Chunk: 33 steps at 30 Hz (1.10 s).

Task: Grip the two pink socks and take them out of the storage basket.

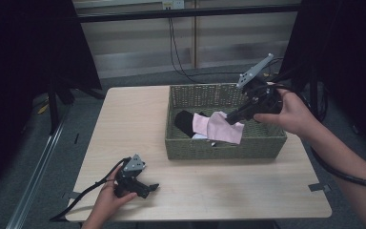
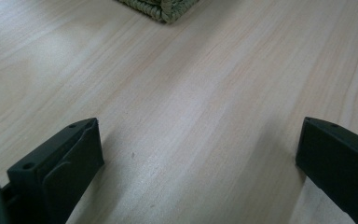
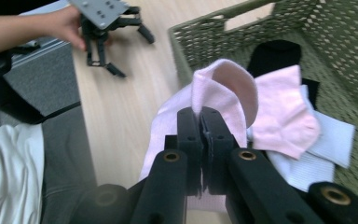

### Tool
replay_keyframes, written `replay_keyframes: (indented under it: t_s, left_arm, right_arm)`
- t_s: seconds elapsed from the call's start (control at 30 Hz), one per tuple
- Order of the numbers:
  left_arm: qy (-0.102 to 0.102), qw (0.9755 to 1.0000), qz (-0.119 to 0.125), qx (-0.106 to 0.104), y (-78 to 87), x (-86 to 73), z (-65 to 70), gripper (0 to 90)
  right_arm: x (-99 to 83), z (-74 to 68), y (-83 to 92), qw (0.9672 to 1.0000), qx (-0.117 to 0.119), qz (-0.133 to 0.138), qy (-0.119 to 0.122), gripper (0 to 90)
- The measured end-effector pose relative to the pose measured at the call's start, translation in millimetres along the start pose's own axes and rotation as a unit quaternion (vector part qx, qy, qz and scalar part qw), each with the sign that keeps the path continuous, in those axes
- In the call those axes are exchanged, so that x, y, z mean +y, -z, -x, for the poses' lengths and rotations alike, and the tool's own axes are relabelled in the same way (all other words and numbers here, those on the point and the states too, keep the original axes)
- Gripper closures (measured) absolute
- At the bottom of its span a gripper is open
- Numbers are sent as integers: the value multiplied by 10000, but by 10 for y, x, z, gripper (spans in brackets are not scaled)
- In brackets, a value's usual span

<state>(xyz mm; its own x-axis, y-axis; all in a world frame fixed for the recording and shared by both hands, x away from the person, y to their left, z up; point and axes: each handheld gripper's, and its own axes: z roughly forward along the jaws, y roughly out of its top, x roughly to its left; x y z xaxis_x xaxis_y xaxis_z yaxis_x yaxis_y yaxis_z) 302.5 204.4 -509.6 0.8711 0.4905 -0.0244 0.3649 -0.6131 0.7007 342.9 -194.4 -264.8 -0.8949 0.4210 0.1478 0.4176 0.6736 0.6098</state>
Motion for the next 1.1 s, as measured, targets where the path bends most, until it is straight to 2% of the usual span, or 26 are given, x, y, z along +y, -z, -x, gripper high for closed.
replay_keyframes:
  t_s: [0.13,0.17,0.3,0.37,0.4,0.43,0.47,0.57,0.73,0.87,0.9,0.93,0.97,1.1]
  left_arm:
    - [-1,10000,-1,-1,0,0,0,0]
    - [19,10000,4,-6,-1,-1,3,0]
    - [15,10000,3,-5,-1,-1,2,0]
    - [16,10000,2,-5,-1,-1,2,0]
    - [16,10000,2,-5,-1,-1,2,0]
    - [16,10000,2,-6,-1,0,2,0]
    - [16,10000,2,-6,-1,0,2,0]
    - [17,10000,2,-4,-1,-1,2,0]
    - [15,10000,3,-5,-1,-1,2,0]
    - [16,10000,3,-5,-1,-1,2,0]
    - [16,10000,4,-4,-1,-1,2,0]
    - [16,10000,4,-4,-1,-1,2,0]
    - [15,10000,4,-5,-1,-1,2,0]
    - [15,10000,4,-6,-1,-1,2,0]
  right_arm:
    - [-4,-99,-33,9998,136,-4,134,874]
    - [-7,-173,-57,9996,203,23,204,874]
    - [-11,-286,-122,9986,418,18,335,867]
    - [-15,-330,-181,9981,491,15,362,759]
    - [-15,-330,-181,9981,491,15,362,759]
    - [-24,-318,-245,9985,440,6,334,670]
    - [-24,-318,-245,9985,440,6,334,670]
    - [-52,-206,-333,9991,424,-81,57,610]
    - [-88,4,-471,9994,150,-215,-232,543]
    - [-106,114,-562,9991,65,-248,-346,530]
    - [-119,196,-632,9987,-44,-316,-401,518]
    - [-119,196,-632,9987,-44,-316,-401,518]
    - [-129,274,-680,9982,-108,-366,-459,499]
    - [-139,397,-737,9968,-281,-411,-630,482]
